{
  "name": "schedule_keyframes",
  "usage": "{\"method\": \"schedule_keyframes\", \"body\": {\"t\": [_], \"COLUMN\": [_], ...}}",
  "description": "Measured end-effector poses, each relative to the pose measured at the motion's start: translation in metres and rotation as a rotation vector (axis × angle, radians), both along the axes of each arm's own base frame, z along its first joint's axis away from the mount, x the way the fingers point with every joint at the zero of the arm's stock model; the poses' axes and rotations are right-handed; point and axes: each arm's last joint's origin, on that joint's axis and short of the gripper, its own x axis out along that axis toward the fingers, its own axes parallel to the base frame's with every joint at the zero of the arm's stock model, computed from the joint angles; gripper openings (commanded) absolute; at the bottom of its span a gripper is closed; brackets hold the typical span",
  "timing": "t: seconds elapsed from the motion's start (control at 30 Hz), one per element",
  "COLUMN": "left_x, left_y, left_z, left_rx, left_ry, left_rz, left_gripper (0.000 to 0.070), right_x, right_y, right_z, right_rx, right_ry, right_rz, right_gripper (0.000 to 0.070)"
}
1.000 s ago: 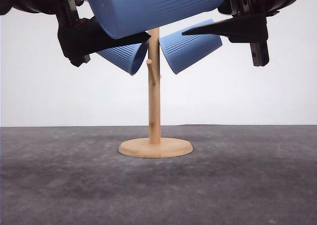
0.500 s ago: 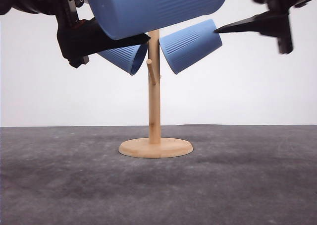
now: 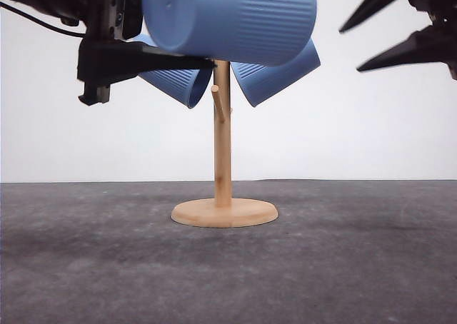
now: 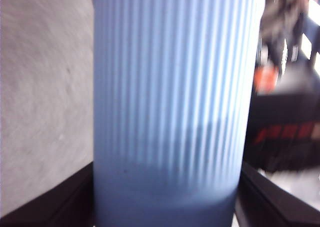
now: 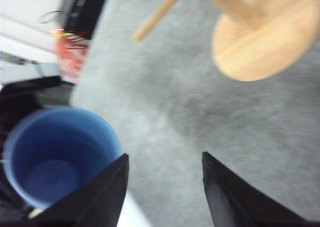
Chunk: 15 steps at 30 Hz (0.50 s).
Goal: Place three cups
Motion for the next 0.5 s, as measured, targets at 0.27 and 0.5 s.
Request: {"method": "schedule_keyframes", "body": {"t": [0.27,0.5], "left_x": [0.014,0.023], "left_y": [0.007,0.021], "left_z": [0.008,0.008], "left_rx": [-0.032,-0.049], "left_ry": [0.283,0.495], "left_rz": [0.242,0.37], "left_gripper": [0.0382,0.0382], "right_x": [0.001,0.001], "right_y": [-0.003,-0.003], "right_z": [-0.003,-0.003], "right_rx": [-0.125,-0.13], "right_ry": [-0.02,-0.033], "right_rz": [-0.06,-0.052], "right_gripper": [0.0293,0.0293]}}
